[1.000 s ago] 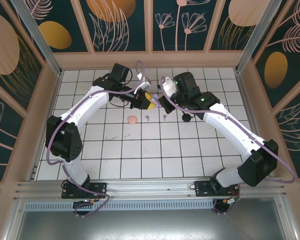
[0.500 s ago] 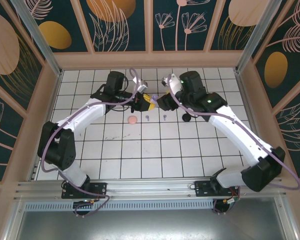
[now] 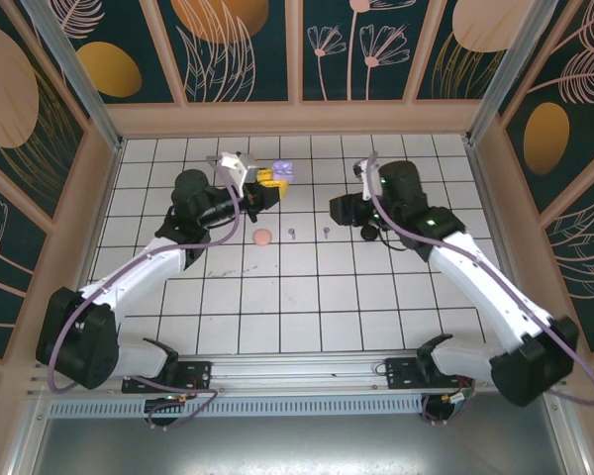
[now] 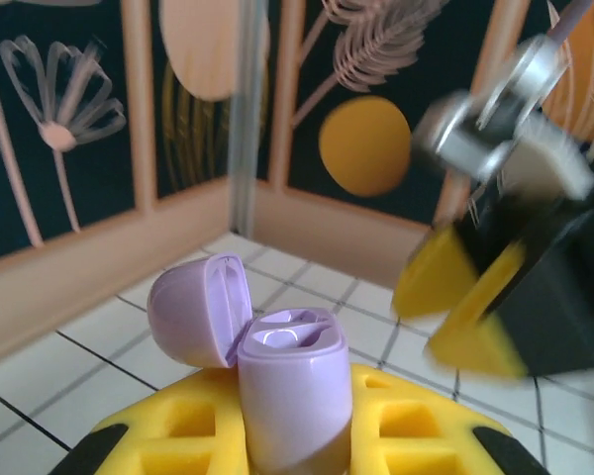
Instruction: Insert wireless bluetooth earbuds into charging case
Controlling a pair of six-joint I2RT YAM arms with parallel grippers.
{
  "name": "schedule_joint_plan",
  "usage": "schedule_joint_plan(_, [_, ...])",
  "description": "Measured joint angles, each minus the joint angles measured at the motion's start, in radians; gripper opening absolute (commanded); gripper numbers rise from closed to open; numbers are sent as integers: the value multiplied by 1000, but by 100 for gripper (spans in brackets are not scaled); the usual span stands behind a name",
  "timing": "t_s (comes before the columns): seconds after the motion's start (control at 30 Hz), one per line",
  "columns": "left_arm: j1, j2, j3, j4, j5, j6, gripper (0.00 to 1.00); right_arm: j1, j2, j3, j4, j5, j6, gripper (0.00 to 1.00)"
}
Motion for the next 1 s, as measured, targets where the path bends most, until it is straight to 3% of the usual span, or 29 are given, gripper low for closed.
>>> schedule_joint_plan(0.27, [0,-32,-56,196,-127,-72,0,34,316,18,37,39,151,60])
schedule_joint_plan(0.53, [0,-32,-74,287,-200,-107,0,117,630,217,13,92,201,57])
schedule_joint_plan(1.0, [0,-50,-78,349,-257,-136,0,190,895,472,-85,180,204,50])
